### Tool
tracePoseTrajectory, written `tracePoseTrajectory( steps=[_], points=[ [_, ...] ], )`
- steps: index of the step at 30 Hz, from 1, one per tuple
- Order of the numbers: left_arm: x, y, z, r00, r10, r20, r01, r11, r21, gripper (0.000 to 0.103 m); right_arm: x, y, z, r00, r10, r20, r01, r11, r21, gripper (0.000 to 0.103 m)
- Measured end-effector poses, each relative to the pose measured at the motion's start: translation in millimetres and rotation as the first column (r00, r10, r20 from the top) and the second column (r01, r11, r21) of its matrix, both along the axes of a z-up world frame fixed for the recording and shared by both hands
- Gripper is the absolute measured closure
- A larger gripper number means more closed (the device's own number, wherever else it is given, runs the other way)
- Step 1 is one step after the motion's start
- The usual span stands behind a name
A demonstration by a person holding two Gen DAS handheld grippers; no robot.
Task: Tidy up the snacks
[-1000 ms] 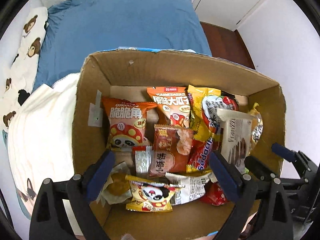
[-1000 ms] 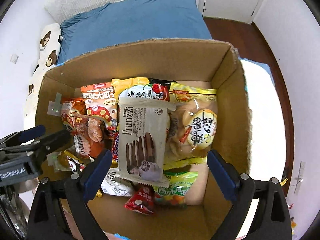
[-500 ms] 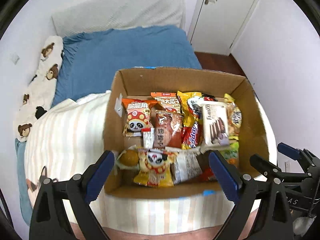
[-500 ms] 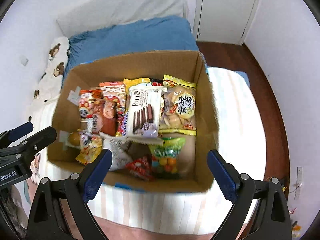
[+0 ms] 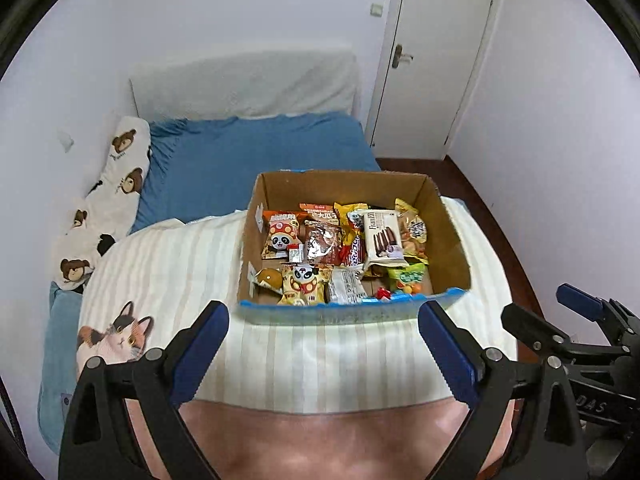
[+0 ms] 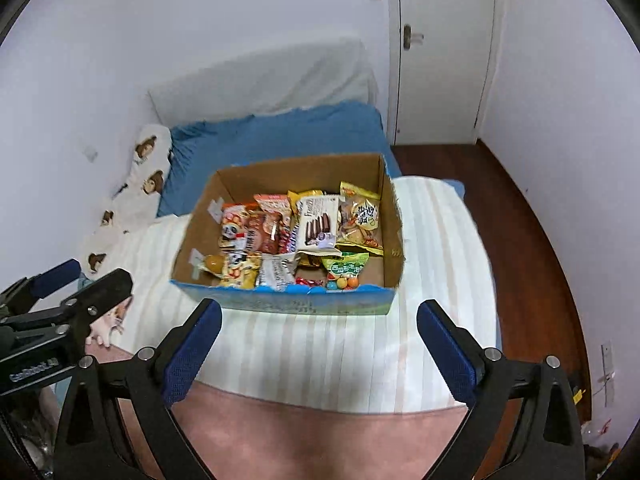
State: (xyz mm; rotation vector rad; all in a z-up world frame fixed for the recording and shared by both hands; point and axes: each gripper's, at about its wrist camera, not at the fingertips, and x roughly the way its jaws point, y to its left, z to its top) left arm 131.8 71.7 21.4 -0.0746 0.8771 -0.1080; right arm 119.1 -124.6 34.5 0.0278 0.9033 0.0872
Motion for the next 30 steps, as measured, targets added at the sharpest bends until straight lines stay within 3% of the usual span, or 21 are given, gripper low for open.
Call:
tracePoseTrajectory(
  steps=[7,15,21,30],
  points=[
    [-51.6,0.3,23.3,0.998,0.010,0.056,-0.012,0.999,0.032,0.006,-69.3,6.4,38.4,0.994,0.010,0.106,-0.006,0.999,-0.034,0.002],
    [-92.2,6.7,44.1,0.991,0.041,0.126,-0.044,0.999,0.028,0.006,-114.6,7.4,60.9,0.988,0.016,0.151,-0.011,0.999,-0.038,0.002],
    [-106.2,6.5,52.6,0.986,0.048,0.162,-0.055,0.998,0.040,0.006,-123.6,4.9,64.1,0.989,0.015,0.147,-0.012,1.000,-0.020,0.002],
    [-93.4,3.6,41.1,0.989,0.062,0.133,-0.069,0.996,0.047,0.006,-113.4,2.1,62.1,0.989,-0.005,0.147,0.011,0.999,-0.040,0.002]
  ],
)
